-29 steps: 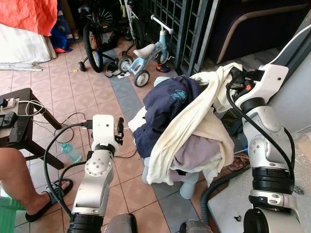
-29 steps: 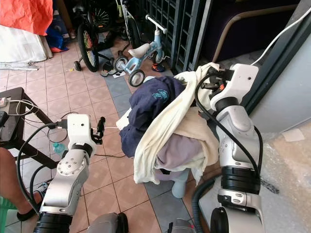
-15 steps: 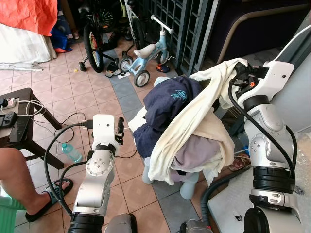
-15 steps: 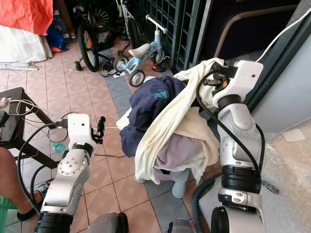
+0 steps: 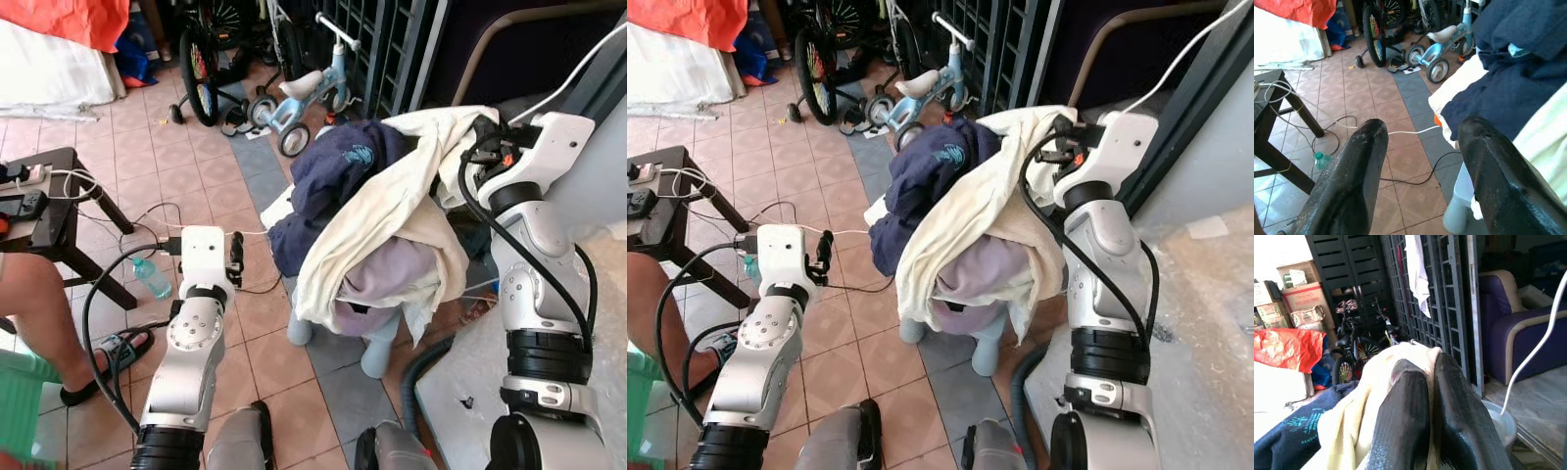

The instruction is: Clothes washing

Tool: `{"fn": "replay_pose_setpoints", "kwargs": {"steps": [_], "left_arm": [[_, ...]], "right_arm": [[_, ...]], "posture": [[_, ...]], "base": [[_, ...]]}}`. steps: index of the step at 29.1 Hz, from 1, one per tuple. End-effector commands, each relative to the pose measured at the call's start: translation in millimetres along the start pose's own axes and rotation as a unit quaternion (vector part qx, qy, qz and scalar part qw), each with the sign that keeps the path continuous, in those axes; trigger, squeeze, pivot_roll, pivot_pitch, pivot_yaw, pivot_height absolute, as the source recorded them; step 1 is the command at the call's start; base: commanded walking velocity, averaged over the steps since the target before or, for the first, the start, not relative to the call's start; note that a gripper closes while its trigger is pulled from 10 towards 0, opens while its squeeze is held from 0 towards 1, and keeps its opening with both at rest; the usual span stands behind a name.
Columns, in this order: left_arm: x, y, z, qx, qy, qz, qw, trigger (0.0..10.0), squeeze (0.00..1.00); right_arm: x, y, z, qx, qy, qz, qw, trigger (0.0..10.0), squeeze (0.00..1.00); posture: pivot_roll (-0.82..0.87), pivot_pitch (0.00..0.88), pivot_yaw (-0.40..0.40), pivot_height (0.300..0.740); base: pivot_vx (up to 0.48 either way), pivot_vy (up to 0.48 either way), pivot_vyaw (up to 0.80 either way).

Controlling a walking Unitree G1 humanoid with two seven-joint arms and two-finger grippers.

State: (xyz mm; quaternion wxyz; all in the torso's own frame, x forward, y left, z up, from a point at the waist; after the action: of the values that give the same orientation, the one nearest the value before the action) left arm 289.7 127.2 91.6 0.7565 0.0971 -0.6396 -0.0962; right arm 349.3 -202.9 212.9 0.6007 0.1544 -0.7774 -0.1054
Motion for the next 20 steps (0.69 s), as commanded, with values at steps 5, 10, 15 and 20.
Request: {"fn": "replay_pose_setpoints", "kwargs": {"steps": [5, 10, 15, 20], "left_arm": [[7, 4.2, -2.2, 0.008, -0.015, -0.002, 1.0, 10.0, 0.0], [11, 4.2, -1.2, 0.002, -0.024, 0.005, 1.0, 10.0, 0.0], [10, 2.0, 1.0, -0.002, -0.024, 0.009, 1.0, 10.0, 0.0], [11, 0.5, 1.1, -0.002, -0.026, 0.014, 1.0, 10.0, 0.0]], "right_arm": [[13, 2.6, -4.3, 0.003, -0.028, 0.01, 1.0, 0.0, 0.0], [24, -0.4, -11.8, -0.005, -0.047, 0.027, 0.999, 0.0, 0.0], [50, -13.2, -26.4, -0.047, -0.093, 0.052, 0.993, 0.0, 0.0], [86, -36.9, -39.8, -0.139, -0.149, 0.073, 0.976, 0.0, 0.0]], "posture": [[-0.04, 0.079, 0.042, 0.74], [-0.04, 0.09, 0.037, 0.74], [-0.04, 0.088, 0.032, 0.74], [-0.04, 0.082, 0.03, 0.74]], "base": [[-0.049, -0.052, 0.0], [0.0, 0.0, 0.0], [0.0, 0.0, 0.0], [0.0, 0.0, 0.0]]}}
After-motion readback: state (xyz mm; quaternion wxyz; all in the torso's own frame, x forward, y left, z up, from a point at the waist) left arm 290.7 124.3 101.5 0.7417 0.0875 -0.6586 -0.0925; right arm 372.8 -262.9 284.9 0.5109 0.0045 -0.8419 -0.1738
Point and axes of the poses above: a point about 5 cm out from each wrist's last joint towards the gripper, its own z axis pointing back from the gripper into the wrist, its own x axis along the axis of the wrist's last joint, y = z × x, the point moved 1 cm from there along -z, pointing out of the wrist towards the gripper, and after that the axes turned 13 degrees about -z, right-handed, at the moved point
